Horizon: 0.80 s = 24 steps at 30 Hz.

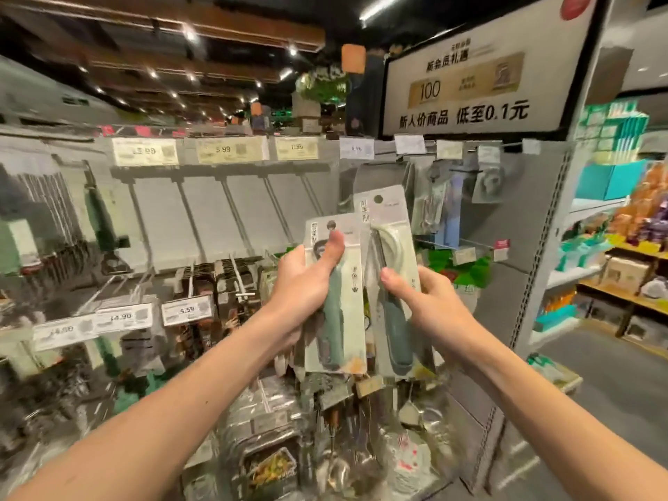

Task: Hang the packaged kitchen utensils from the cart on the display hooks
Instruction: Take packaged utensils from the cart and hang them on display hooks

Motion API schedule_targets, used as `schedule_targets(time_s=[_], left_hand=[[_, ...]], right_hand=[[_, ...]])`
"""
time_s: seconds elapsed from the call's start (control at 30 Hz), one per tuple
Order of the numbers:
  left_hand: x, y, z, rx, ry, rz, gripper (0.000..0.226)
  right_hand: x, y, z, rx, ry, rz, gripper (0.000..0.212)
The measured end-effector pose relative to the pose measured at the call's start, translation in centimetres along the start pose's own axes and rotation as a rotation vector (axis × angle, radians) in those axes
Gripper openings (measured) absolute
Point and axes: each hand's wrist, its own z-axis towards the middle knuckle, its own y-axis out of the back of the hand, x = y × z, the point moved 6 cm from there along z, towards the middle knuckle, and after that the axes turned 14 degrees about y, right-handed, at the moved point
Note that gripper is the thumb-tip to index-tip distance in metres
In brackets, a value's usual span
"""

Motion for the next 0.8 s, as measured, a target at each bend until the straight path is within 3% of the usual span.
schedule_targets(time_s=[0.33,0.43,0.63,0.8], left_hand=[[-4.8,-2.4,9.3,-0.182,-0.190,0.344,0.035],[-5.9,-2.4,12.5,-0.220,-0.255,0.471,0.044],[-7.5,-1.9,17.6,-0.330,-0.375,0.852,0.074],[-7.7,-2.5,20.1,-0.369,-0.401,1.147,0.085]], right_hand=[[-3.4,5.6,11.1,-0.036,0.062,-0.127,0.019],[-5.0,6.1,14.4,-0.039,0.066,-0.151,0.032],[-8.0,7.6,20.3,-0.010,0.136,-0.281,0.013],[-9.3,8.1,23.3,0.023,0.201,-0.283,0.026]])
